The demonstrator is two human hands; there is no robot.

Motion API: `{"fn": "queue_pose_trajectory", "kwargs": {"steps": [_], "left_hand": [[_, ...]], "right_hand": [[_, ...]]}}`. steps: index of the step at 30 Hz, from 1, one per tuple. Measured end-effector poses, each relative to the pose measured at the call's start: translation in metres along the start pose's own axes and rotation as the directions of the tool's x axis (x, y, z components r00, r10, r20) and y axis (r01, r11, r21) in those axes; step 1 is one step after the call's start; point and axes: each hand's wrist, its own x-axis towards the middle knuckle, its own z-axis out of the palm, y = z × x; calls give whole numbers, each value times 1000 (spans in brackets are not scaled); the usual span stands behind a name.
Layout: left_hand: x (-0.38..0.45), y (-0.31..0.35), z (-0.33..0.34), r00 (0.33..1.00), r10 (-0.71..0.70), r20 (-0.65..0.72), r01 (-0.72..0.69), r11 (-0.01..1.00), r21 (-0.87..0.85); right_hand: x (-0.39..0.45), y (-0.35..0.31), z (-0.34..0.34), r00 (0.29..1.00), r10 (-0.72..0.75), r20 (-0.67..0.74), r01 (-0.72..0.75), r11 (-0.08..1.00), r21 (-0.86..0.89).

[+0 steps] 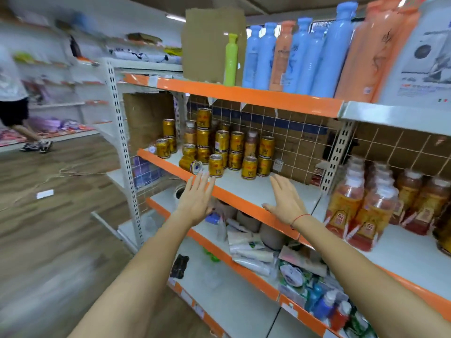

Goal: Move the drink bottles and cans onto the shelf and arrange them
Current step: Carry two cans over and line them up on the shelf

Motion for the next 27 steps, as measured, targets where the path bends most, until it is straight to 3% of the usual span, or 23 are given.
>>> {"fn": "queue_pose_trajectory", "kwargs": {"steps": [14,27], "left_hand": [[75,-63,22,969,-232,78,236,971,-40],[171,-63,56,980,-140,138,151,986,-70]], "right_hand": [[108,27,42,996,-11,93,7,999,42],[157,66,65,981,82,174,-95,993,69]]}}
